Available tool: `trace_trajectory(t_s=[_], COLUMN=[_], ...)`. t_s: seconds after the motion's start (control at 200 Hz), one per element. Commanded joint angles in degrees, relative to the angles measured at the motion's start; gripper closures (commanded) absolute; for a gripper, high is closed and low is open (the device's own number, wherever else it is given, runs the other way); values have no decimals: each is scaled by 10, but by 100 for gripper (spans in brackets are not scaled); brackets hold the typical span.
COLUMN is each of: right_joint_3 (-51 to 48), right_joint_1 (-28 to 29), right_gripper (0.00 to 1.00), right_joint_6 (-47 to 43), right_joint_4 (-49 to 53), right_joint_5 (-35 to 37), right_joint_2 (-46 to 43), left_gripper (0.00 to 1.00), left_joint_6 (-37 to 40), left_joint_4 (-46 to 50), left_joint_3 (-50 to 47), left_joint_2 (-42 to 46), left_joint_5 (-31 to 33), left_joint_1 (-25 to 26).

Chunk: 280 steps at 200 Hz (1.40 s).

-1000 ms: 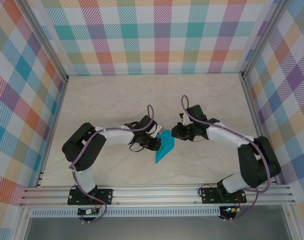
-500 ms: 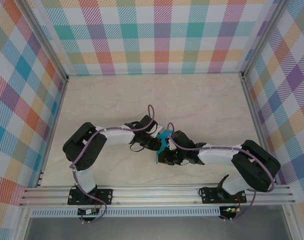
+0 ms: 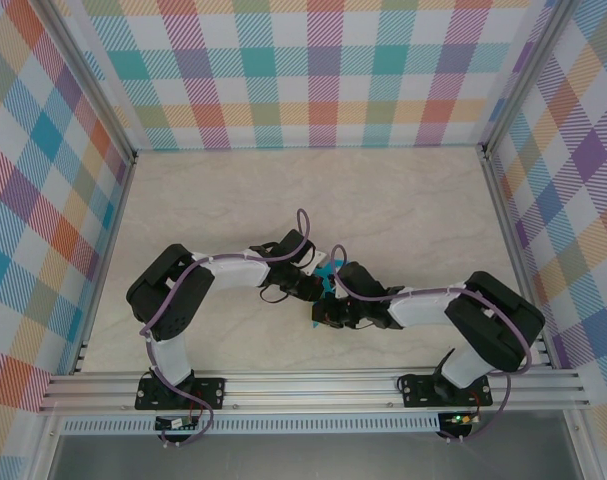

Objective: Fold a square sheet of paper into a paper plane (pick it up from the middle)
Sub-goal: Third fold the triangle at the center of the table.

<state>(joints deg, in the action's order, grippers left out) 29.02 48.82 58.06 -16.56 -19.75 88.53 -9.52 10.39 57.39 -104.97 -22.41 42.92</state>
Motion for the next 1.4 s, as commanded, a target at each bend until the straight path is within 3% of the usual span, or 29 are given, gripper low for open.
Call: trace_trajectory(t_s=[0.0, 0.33, 0.655, 0.95, 1.16, 1.395], right_joint_3=[-13, -22, -21, -9, -12, -9], right_joint_1=[3, 3, -36, -63, -65, -65], right_gripper=[87, 88, 86, 86, 87, 87], right_joint_6=[13, 20, -12, -17, -25, -28], right_joint_4=[-42, -53, 31, -12, 75, 99], right_joint_5=[-5, 6, 30, -22, 21, 20], right_joint_2=[18, 51, -55, -11, -1, -31], left_gripper=[100, 100, 100, 100, 100, 100], left_joint_6=[11, 11, 13, 13, 14, 15], left_joint_4=[24, 26, 33, 36, 40, 43], left_joint_3=[7, 7, 7, 11, 11, 14], left_joint_2=[-19, -23, -20, -22, -23, -24], left_joint_5=[-5, -8, -3, -6, -5, -3], left_joint_1=[-1, -2, -1, -2, -1, -1])
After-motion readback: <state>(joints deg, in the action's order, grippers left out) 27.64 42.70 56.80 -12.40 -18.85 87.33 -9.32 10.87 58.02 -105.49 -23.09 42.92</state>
